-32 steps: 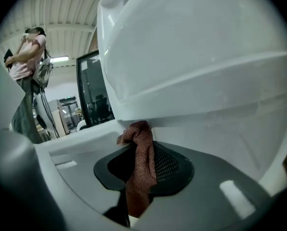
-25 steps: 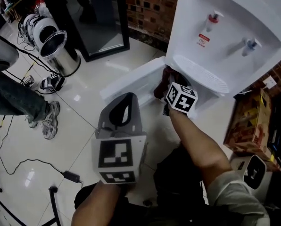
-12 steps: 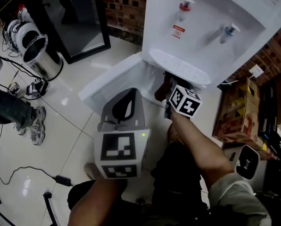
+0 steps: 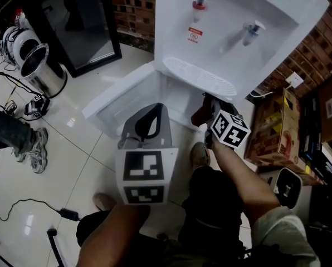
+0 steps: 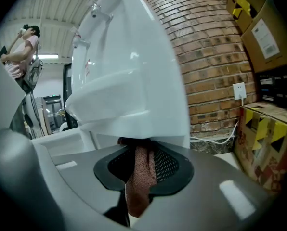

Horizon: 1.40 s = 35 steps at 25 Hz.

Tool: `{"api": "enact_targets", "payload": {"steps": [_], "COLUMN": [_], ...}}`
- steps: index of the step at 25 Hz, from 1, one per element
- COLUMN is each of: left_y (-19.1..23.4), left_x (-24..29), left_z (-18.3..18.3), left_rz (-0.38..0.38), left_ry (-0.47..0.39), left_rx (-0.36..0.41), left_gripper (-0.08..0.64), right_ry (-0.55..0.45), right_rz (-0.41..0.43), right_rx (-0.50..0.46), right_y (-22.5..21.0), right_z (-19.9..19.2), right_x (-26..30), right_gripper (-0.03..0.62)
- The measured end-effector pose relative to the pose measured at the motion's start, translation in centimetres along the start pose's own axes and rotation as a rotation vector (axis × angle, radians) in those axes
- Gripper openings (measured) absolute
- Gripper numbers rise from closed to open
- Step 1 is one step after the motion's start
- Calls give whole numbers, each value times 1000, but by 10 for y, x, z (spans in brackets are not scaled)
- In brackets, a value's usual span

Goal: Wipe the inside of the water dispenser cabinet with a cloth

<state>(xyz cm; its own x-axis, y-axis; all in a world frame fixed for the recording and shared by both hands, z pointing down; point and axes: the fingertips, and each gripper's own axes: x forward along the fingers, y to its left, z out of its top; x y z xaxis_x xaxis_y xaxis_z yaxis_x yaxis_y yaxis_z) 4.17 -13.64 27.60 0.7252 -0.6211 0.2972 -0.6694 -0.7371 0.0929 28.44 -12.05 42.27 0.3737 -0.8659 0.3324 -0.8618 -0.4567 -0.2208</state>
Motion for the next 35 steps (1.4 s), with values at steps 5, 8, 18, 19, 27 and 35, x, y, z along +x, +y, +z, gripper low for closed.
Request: {"api": "enact_targets", "payload": {"steps": [5,8,18,19,27,35], "left_y": [-13,-26,-44,-43,-22,-12], "left_x": [6,12,36,37,34,43], "left_z": [1,-1,-14,-16,-30,-31], "left_rz": [-24,-51,-83,-81,-41,-42], "left_ry": [1,4,37,39,82,84], "left_rx": [-2,7,52,58,100,87], "left_gripper": [0,0,0,0,1,2], "right_ry": [-16,-11,35,40,56,153], "right_rz": [-21,-30,1,11,16,-11], "right_rx": [-61,-104,-187,-201,-249,-212], "right_y": [-25,-36,-57,-55,-46,-53], "right_z": [11,14,2,1,-13,-58], "right_x": [-22,-33,-55,-56,-32,-4], "right_gripper": [94,94,95,95,95,94]}}
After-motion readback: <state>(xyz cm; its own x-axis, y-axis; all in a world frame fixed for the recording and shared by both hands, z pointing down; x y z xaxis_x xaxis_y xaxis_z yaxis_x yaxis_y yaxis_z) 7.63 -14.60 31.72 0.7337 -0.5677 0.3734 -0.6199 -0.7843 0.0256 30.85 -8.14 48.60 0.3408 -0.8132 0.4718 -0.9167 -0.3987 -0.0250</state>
